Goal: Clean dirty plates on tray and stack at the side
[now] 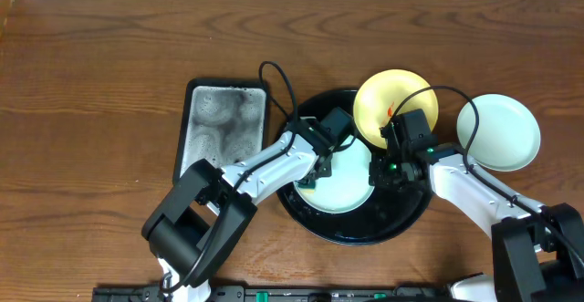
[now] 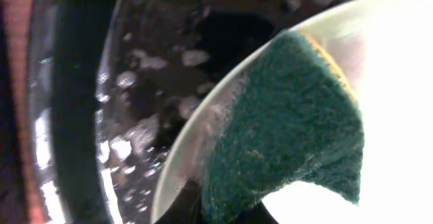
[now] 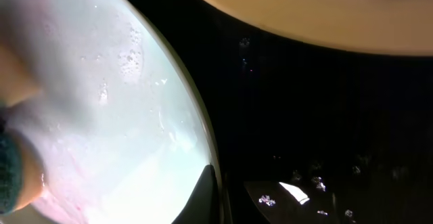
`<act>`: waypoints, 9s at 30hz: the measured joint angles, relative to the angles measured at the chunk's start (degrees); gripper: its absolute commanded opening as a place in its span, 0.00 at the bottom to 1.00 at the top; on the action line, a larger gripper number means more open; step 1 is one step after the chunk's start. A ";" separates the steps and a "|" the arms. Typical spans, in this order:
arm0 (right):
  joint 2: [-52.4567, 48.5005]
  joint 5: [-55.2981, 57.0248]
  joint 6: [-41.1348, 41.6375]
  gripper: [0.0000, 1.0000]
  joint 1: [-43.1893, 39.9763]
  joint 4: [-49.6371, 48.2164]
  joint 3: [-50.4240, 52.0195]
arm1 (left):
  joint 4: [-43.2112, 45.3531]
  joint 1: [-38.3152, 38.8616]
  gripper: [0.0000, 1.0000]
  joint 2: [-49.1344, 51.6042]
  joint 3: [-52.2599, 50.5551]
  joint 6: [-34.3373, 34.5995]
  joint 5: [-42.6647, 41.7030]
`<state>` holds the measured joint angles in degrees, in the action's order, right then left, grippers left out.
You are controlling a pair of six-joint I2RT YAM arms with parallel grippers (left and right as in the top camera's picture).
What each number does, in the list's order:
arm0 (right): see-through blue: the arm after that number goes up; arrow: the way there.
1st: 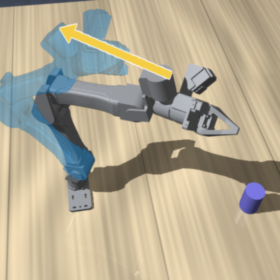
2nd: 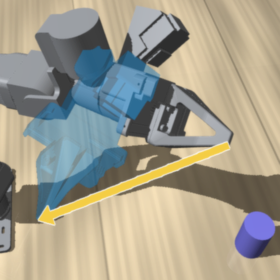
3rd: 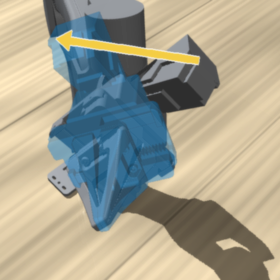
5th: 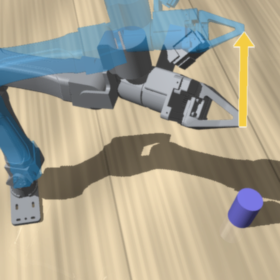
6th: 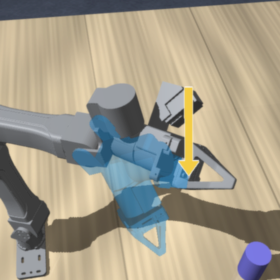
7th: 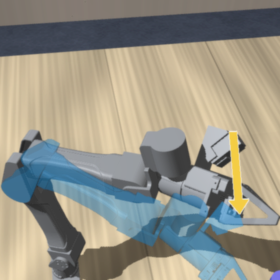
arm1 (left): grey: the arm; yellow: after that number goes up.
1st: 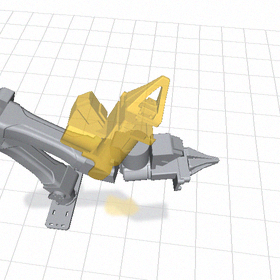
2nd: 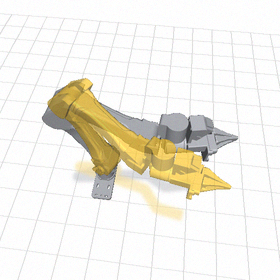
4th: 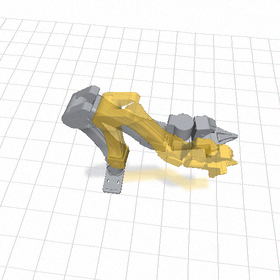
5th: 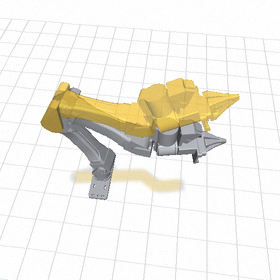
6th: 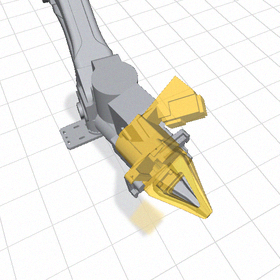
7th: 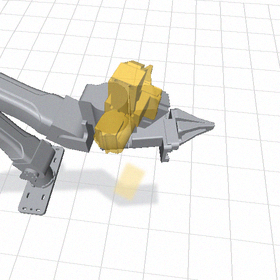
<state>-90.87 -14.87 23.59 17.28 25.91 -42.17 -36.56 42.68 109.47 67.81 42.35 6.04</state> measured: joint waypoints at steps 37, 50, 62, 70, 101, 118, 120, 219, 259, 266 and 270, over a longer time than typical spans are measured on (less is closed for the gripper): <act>0.02 -0.07 1.01 0.01 0.00 0.87 -0.11 | -4.55 2.84 0.07 0.31 0.87 -0.13 4.68; 0.02 0.31 1.44 0.01 0.00 0.85 -0.11 | 15.39 1.07 0.08 0.90 -0.59 -0.33 -15.72; 0.02 0.90 1.64 0.01 0.00 0.85 -0.15 | 14.12 2.38 0.08 1.55 -0.96 -0.39 -27.39; 0.02 0.90 1.64 0.01 0.00 0.87 -0.15 | 1.25 2.21 0.08 0.59 0.33 -1.88 -22.49; 9.73 7.08 -2.21 0.01 -0.07 4.61 0.22 | -23.93 -17.20 0.08 -11.96 16.85 -9.92 1.64; 15.65 29.97 -7.41 0.01 10.73 29.73 -20.28 | -23.06 -33.31 0.41 -10.25 11.26 -21.55 -8.39; 15.69 33.14 -7.69 0.01 12.76 32.26 -22.23 | -23.04 -33.92 0.47 -10.27 11.26 -21.90 -10.34; 15.87 82.84 -19.80 0.01 50.47 38.62 -24.22 | -27.34 -34.45 0.83 -23.71 11.26 -22.91 -13.44; 15.87 69.81 -13.31 0.01 42.32 36.52 -24.28 | -27.34 -34.45 0.83 -23.71 11.26 -22.93 -13.44; 16.13 49.90 -6.99 0.01 22.18 29.33 -24.48 | -27.36 -34.45 0.83 -23.71 11.26 -22.93 -13.44; 16.41 33.75 -6.73 0.01 5.62 26.16 -24.52 | -27.34 -34.45 0.83 -23.71 11.26 -22.93 -13.44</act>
<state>-74.46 18.87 16.86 22.90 52.07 -66.70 -63.90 8.23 85.76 79.07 19.42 -7.40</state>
